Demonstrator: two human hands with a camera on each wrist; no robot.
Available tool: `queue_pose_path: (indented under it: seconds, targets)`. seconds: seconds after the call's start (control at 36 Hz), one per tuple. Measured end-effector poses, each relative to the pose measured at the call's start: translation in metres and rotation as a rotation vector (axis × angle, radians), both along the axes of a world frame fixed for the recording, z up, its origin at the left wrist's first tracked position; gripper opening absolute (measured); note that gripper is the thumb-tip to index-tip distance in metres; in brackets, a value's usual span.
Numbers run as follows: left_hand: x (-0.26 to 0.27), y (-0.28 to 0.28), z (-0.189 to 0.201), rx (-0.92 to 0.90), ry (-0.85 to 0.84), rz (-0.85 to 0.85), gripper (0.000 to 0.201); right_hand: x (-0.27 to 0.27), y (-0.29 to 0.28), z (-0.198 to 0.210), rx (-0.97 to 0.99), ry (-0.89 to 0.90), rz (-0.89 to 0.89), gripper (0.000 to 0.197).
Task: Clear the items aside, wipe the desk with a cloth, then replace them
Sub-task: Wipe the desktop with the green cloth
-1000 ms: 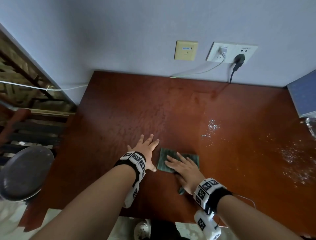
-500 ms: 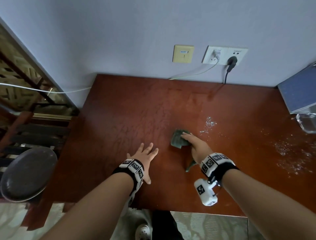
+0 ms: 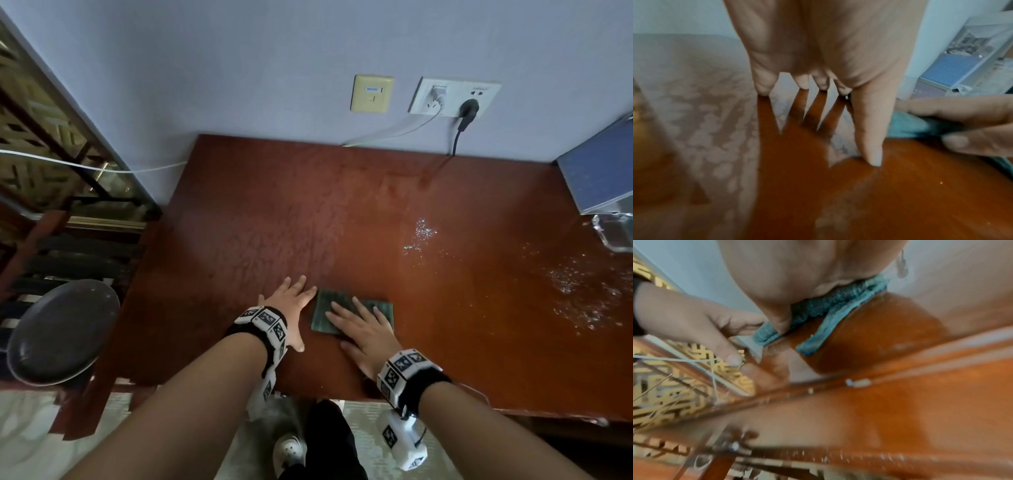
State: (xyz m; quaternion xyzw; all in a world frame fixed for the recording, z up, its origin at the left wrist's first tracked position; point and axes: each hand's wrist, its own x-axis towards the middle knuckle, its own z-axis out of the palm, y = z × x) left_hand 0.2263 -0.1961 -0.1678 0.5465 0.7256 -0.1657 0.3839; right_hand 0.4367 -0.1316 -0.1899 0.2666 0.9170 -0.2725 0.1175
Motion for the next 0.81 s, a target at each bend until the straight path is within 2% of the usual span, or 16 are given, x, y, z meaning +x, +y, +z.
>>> queue_pose_path:
  seconds: [0.11,0.19,0.28,0.33,0.42,0.5,0.53,0.58,0.67,0.72,0.81]
  targets:
    - [-0.004,-0.004,0.009,-0.049,0.006,-0.080,0.125,0.016,-0.019,0.003,-0.035,0.041,0.091,0.061]
    - [-0.002,-0.010,0.011,-0.067,0.003,-0.108,0.125,0.028,-0.031,0.009,-0.106,0.083,0.086,0.069]
    - [0.005,-0.021,0.013,-0.093,0.012,-0.110,0.126,0.033,-0.036,0.015,-0.203,0.138,0.040,0.061]
    - [0.008,-0.027,0.014,-0.095,0.012,-0.112,0.127,0.035,-0.033,0.023,-0.257,0.082,0.001,0.056]
    - [0.009,-0.029,0.017,-0.087,0.014,-0.129,0.127,0.035,-0.023,0.040,-0.314,0.035,-0.195,0.061]
    - [0.011,-0.031,0.017,-0.084,0.018,-0.125,0.124,0.032,-0.010,0.057,-0.444,0.214,-0.592,0.039]
    - [0.012,-0.031,0.017,-0.083,0.018,-0.116,0.123,0.032,-0.002,0.057,-0.392,0.278,-0.657,0.041]
    - [0.013,-0.033,0.014,-0.083,0.016,-0.094,0.123,0.033,0.009,0.045,-0.171,0.257,-0.629,0.054]
    - [0.012,-0.036,0.011,-0.082,0.007,-0.070,0.120,0.033,0.010,0.019,-0.069,0.024,-0.691,0.060]
    - [0.011,-0.037,0.010,-0.069,-0.001,-0.056,0.112,0.027,-0.003,0.007,0.028,-0.147,-0.652,0.063]
    - [0.011,-0.039,0.014,-0.053,-0.017,-0.022,0.100,0.013,-0.027,-0.002,0.096,-0.160,-0.624,0.071]
